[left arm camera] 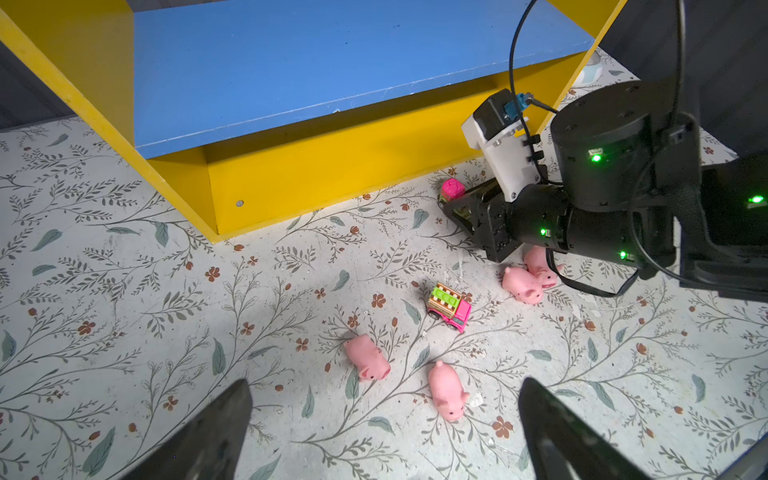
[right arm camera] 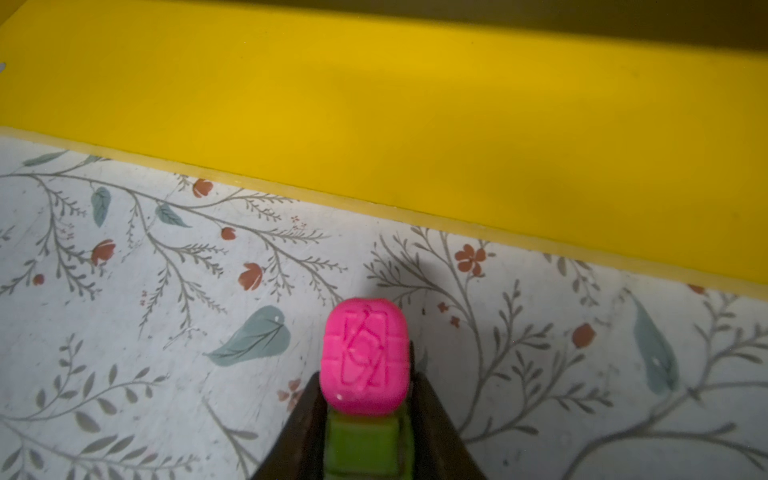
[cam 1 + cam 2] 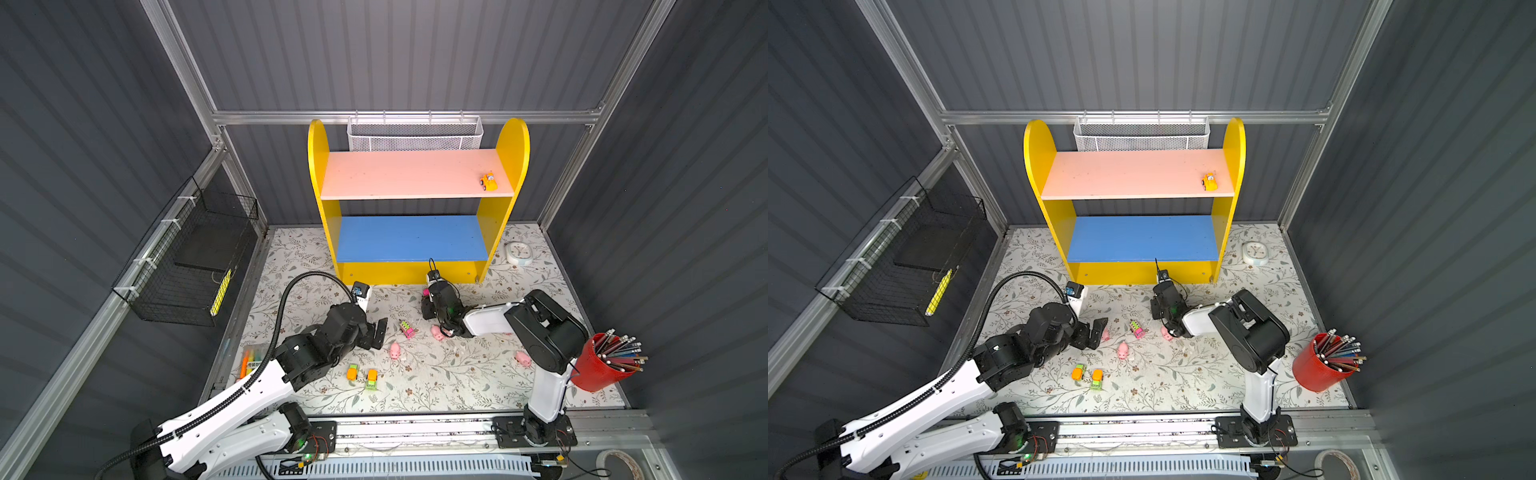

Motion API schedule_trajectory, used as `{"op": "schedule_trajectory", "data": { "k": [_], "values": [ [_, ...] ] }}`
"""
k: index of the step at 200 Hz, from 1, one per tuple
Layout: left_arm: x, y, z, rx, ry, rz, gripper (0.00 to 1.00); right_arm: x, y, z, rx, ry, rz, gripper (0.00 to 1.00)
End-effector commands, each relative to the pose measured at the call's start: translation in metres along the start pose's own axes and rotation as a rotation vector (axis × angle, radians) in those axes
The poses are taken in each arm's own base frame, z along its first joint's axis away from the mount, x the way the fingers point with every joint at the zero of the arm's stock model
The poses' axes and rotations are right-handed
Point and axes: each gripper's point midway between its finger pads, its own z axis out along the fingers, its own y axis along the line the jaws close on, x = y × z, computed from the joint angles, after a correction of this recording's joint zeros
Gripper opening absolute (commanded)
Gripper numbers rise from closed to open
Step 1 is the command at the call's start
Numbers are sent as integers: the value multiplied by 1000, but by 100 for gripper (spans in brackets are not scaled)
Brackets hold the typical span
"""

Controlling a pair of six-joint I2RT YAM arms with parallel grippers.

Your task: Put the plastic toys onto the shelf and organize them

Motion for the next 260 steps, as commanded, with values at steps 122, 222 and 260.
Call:
{"op": "schedule_trajectory", "data": {
  "k": [122,222,260],
  "values": [
    [-9,-7,-9,57,-55,-67,100,-52,9,-131,15,17,0,28],
    [-43,-33,-19,185,-105,-115,100,-135,-15,-279,13,-189,31,28],
    [-63,-41,-26,212,-125,-100,100,-191,-16,-323,24,-306,3,29]
  ]
}}
